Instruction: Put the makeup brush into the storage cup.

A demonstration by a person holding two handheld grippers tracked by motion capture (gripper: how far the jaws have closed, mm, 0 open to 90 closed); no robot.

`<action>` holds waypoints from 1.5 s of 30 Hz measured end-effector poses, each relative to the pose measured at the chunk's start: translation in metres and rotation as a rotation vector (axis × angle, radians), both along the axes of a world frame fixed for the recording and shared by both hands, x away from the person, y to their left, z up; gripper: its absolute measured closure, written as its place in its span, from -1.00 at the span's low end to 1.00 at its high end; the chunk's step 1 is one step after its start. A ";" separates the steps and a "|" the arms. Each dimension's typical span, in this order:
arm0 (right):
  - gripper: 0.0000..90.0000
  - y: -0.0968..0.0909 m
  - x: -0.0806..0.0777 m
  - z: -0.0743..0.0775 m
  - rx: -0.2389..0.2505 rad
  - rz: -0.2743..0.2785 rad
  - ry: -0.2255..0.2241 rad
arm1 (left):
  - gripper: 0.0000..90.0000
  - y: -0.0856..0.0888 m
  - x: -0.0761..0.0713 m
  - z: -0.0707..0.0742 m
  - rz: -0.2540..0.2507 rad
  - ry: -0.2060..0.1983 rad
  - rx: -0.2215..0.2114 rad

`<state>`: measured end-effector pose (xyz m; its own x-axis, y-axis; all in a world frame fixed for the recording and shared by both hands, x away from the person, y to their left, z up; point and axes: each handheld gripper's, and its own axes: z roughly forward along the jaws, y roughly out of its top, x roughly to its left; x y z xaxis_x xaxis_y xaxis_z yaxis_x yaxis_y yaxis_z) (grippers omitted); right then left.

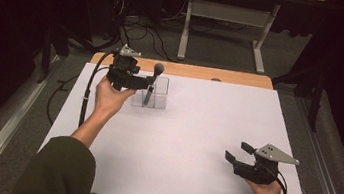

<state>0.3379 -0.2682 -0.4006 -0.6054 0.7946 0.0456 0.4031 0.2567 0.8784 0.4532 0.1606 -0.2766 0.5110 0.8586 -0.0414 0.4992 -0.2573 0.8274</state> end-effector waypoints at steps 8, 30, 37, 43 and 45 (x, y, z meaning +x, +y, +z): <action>-0.31 0.000 0.000 0.000 0.000 0.000 0.001 | -0.23 0.003 -0.004 0.000 -0.007 -0.005 -0.002; -0.30 0.000 0.000 0.000 0.000 0.002 0.000 | -0.22 0.013 -0.015 0.003 -0.007 -0.031 -0.009; -0.30 0.000 0.000 0.000 -0.001 0.003 -0.001 | -0.22 0.017 -0.020 0.004 -0.011 -0.039 -0.020; -0.30 0.000 0.000 0.000 0.000 0.002 0.000 | -0.22 0.022 -0.025 0.003 -0.013 -0.041 -0.031; -0.30 0.001 0.000 -0.001 -0.003 0.004 -0.003 | -0.22 0.024 -0.026 0.003 -0.012 -0.041 -0.034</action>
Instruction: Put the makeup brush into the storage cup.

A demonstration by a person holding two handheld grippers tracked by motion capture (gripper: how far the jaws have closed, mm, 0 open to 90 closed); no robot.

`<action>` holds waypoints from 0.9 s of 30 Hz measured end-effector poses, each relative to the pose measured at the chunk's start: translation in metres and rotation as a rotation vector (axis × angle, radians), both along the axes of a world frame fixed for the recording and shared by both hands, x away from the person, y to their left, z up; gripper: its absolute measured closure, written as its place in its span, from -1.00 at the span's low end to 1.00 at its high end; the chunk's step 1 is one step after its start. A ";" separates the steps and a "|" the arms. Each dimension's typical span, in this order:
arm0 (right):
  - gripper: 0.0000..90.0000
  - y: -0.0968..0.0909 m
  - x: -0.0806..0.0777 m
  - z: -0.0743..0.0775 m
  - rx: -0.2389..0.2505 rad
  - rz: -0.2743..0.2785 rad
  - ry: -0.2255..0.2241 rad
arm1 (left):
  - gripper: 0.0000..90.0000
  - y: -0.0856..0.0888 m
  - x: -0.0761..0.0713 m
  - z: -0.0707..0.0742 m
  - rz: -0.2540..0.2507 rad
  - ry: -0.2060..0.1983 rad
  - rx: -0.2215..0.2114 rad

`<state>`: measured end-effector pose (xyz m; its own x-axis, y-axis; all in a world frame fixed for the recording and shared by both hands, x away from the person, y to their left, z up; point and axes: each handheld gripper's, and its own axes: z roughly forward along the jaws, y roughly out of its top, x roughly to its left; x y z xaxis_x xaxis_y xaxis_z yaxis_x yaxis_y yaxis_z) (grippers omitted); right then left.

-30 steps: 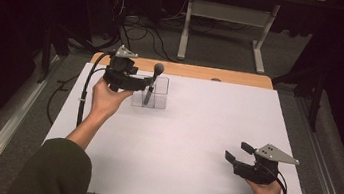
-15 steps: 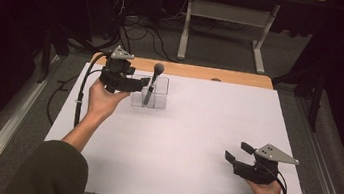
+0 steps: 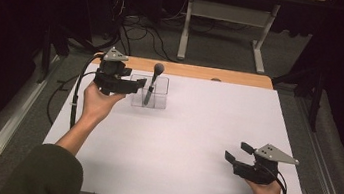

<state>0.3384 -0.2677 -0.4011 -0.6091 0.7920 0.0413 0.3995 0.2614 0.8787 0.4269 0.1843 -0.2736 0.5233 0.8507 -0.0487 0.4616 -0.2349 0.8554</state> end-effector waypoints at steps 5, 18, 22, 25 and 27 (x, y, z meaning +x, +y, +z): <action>-0.30 0.000 0.000 0.000 0.000 -0.001 0.004 | -0.22 0.005 -0.003 -0.001 0.004 -0.003 -0.004; -0.30 0.001 0.000 0.000 0.000 -0.001 0.005 | -0.22 0.014 -0.012 -0.003 0.003 -0.006 -0.009; -0.30 0.001 0.000 0.000 -0.002 0.000 0.004 | -0.22 0.017 -0.015 -0.003 0.003 -0.010 -0.012; -0.30 0.001 0.000 0.000 -0.004 0.000 0.006 | -0.22 0.019 -0.017 -0.004 0.006 -0.008 -0.013; -0.30 0.001 0.000 0.000 -0.005 0.000 0.006 | -0.22 0.021 -0.019 -0.005 0.009 -0.009 -0.019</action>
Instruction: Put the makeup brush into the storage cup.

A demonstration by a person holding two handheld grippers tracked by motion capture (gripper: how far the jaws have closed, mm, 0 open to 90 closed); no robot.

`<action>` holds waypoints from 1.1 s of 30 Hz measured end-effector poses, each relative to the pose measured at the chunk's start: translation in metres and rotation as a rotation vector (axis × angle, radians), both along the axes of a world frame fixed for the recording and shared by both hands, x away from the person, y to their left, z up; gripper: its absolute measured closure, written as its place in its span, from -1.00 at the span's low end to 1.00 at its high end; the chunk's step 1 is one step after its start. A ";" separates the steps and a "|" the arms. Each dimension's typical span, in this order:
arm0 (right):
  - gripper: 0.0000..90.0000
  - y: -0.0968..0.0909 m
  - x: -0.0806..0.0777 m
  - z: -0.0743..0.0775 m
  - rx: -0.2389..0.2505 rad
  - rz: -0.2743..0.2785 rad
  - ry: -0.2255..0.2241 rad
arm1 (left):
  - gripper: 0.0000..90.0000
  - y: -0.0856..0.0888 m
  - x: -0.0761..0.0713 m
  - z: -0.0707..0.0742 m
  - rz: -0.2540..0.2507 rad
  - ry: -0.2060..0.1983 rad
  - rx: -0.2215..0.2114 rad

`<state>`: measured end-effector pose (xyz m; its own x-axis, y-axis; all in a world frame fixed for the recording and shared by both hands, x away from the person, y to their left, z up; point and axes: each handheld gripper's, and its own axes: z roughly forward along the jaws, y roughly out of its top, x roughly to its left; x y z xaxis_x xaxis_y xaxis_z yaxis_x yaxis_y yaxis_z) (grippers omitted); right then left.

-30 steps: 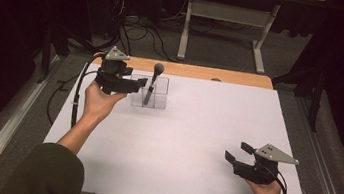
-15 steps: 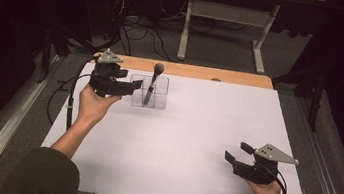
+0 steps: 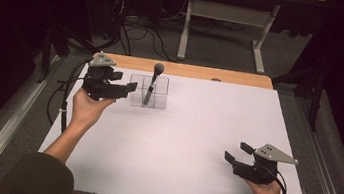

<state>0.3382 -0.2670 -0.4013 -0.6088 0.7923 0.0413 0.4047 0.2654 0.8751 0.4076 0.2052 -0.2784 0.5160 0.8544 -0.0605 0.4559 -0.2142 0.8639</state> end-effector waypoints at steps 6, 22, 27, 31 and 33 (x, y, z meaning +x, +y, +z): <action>-0.30 0.000 0.000 0.000 -0.002 0.005 -0.001 | -0.21 0.007 -0.005 -0.002 0.005 -0.003 -0.009; -0.30 0.001 0.000 0.000 -0.003 0.003 0.004 | -0.21 0.024 -0.018 -0.011 0.026 -0.003 -0.049; -0.30 0.001 0.000 -0.001 -0.004 0.003 0.006 | -0.21 0.028 -0.023 -0.014 0.024 0.002 -0.047; -0.30 0.001 0.000 -0.001 -0.004 0.002 0.007 | -0.21 0.030 -0.026 -0.016 0.024 0.002 -0.051; -0.30 0.001 0.000 -0.001 -0.004 0.002 0.007 | -0.21 0.031 -0.027 -0.017 0.024 0.003 -0.052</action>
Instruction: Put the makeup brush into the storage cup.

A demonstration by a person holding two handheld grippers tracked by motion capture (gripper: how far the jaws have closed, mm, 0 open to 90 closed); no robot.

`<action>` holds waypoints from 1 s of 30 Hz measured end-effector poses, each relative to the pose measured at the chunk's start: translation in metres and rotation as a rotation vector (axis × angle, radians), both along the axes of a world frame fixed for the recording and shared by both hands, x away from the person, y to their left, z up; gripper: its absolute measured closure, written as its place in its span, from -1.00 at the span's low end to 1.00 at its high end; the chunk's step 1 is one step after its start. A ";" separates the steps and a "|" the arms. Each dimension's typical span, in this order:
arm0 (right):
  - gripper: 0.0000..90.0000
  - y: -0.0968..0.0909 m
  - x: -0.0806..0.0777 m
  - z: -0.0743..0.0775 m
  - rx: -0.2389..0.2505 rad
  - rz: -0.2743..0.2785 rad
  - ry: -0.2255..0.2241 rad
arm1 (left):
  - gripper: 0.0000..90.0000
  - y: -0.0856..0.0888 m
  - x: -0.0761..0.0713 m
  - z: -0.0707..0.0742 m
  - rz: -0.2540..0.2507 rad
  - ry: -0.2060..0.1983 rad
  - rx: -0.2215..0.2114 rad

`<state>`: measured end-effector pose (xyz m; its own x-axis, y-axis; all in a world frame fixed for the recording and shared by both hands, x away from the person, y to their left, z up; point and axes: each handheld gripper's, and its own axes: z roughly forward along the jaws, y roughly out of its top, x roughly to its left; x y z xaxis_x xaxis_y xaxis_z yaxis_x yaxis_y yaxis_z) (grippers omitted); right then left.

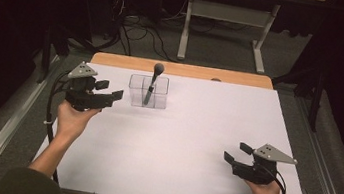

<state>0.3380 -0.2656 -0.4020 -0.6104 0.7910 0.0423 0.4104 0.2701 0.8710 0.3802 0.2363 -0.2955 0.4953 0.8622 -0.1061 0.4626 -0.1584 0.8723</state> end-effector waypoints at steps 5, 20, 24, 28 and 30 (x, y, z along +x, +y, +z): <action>-0.30 0.000 0.000 0.000 -0.001 0.001 -0.001 | -0.22 0.002 -0.004 -0.002 -0.004 0.005 -0.012; -0.30 0.000 0.000 0.000 0.000 -0.001 0.002 | -0.23 0.003 -0.017 -0.009 -0.019 0.006 -0.017; -0.30 0.000 0.000 0.000 -0.001 -0.001 0.000 | -0.23 0.005 -0.019 -0.011 -0.018 0.008 -0.020; -0.30 0.001 0.000 0.000 0.000 -0.001 0.002 | -0.23 0.006 -0.022 -0.013 -0.020 0.012 -0.020; -0.30 0.001 0.000 0.000 0.000 -0.001 0.003 | -0.23 0.006 -0.023 -0.014 -0.019 0.012 -0.021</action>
